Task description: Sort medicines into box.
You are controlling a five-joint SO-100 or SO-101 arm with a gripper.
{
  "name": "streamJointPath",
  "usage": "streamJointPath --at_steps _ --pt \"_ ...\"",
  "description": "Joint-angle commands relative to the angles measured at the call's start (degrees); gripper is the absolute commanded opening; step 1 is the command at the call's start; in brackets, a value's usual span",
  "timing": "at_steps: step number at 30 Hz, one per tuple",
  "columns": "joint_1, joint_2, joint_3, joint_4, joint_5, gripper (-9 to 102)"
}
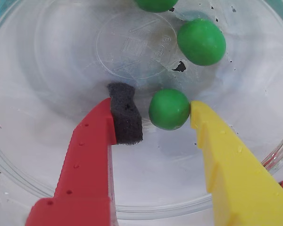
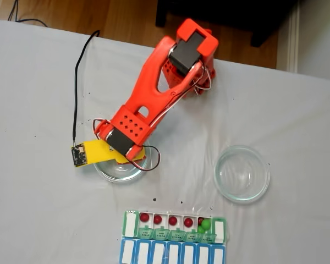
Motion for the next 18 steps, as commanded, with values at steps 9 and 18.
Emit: streamJointPath --at_steps 9,18 --pt "0.2 3.6 1.5 0.4 0.5 12" --pt "0.1 4.0 1.6 0.1 0.7 6"
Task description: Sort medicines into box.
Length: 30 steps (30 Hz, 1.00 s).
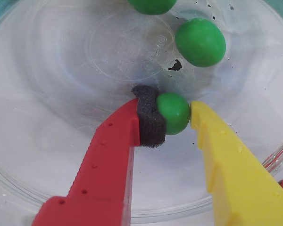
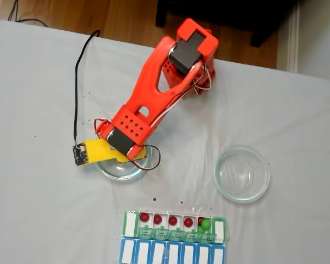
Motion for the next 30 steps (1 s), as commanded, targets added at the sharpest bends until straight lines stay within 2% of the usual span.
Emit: streamJointPath --at_steps 1,7,24,30 --pt "0.1 4.0 0.4 0.0 0.4 6" --pt "0.0 4.2 0.4 -0.2 0.4 2" --pt "0.4 9.7 -2.4 0.7 1.0 1" --pt "0.8 12.5 -7.6 0.9 5.6 1"
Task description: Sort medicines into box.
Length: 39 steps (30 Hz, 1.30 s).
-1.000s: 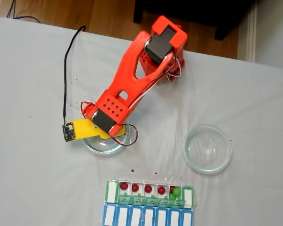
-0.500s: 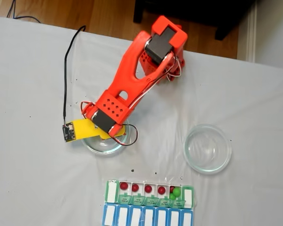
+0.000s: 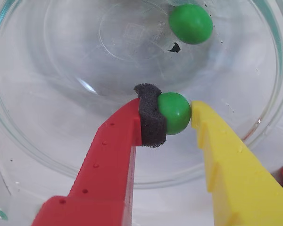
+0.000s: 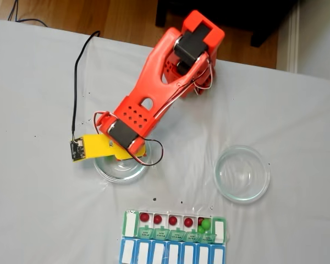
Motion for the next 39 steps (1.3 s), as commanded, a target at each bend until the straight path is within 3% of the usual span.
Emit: streamJointPath --at_steps 1,14,25,39 --pt "0.6 5.4 -8.5 0.8 3.7 1" --pt "-5.7 -9.1 -44.5 13.6 20.0 1" --pt "-16.3 -13.0 -51.9 18.5 30.1 1" --pt "-24.4 -20.8 -55.3 18.1 37.0 1"
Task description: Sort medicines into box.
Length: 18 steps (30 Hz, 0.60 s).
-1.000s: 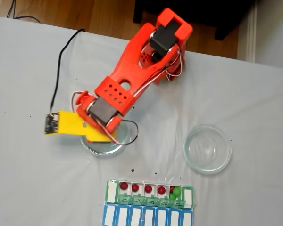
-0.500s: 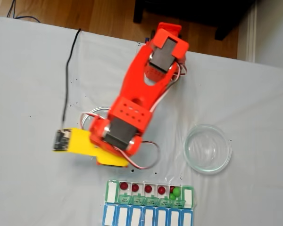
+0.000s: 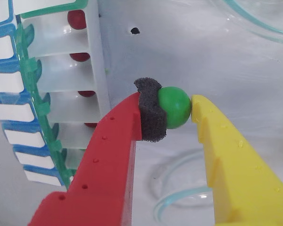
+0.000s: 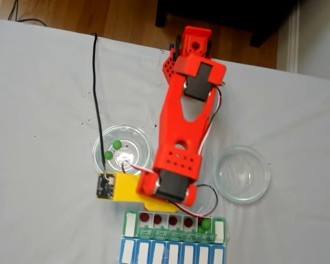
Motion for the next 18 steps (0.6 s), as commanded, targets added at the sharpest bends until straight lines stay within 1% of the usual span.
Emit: streamJointPath --at_steps 1,8,14,18 --pt "-2.4 0.7 -6.2 -0.3 1.0 1" --pt "-3.9 0.9 -6.2 -0.2 2.6 1" --pt "-4.3 0.0 -5.1 -2.7 3.8 1" --pt "-4.8 -1.4 -6.6 -3.0 4.4 1"
